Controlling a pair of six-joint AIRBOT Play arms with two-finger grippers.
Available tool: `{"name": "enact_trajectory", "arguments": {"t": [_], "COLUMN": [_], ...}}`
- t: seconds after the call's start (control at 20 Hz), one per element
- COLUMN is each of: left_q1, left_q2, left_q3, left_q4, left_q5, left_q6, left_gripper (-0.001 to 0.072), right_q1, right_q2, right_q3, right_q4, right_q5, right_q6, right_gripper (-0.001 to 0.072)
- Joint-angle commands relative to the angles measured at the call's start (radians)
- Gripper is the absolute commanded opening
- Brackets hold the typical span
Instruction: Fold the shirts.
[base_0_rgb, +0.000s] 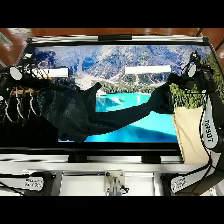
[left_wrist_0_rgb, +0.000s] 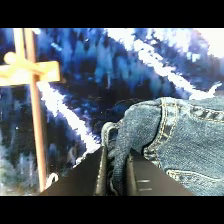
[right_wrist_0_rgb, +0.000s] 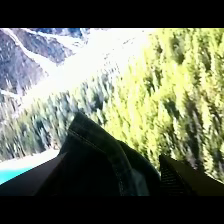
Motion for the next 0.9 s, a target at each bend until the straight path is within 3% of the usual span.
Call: {"name": "enact_trajectory", "arguments": {"t": [0.0,0.25,0.3,0.35,0.6,0.75,0.85], "left_q1": [-0.026,-0.048,-0.048,-0.047,-0.048,-0.048,-0.051], "left_q2": [0.01,0.013,0.013,0.013,0.014,0.014,0.015], "left_q3": [0.002,0.003,0.003,0.003,0.18,0.462,0.672], "left_q4": [0.001,0.0,0.0,0.001,-0.035,-0.185,-0.293], "left_q5": [0.005,0.029,0.029,0.038,0.158,0.398,0.658], "left_q6": [0.0,-0.001,0.0,0.0,-0.001,-0.011,-0.023], "left_gripper": [0.0083,0.0083,0.0083,0.0082,0.0082,0.0082,0.0082], "right_q1": [-0.003,-0.001,-0.001,-0.001,0.0,0.0,0.0], "right_q2": [-0.066,-0.122,-0.125,-0.122,-0.035,0.048,0.109], "right_q3": [0.0,0.0,0.0,0.0,0.152,0.346,0.468], "right_q4": [0.164,0.23,0.23,0.233,0.25,0.309,0.354], "right_q5": [-0.1,-0.111,-0.124,-0.134,-0.177,-0.344,-0.503], "right_q6": [-0.05,-0.042,-0.018,0.019,0.003,0.01,0.01], "right_gripper": [0.0677,0.0668,0.0432,0.0093,0.0092,0.0092,0.0092]}}
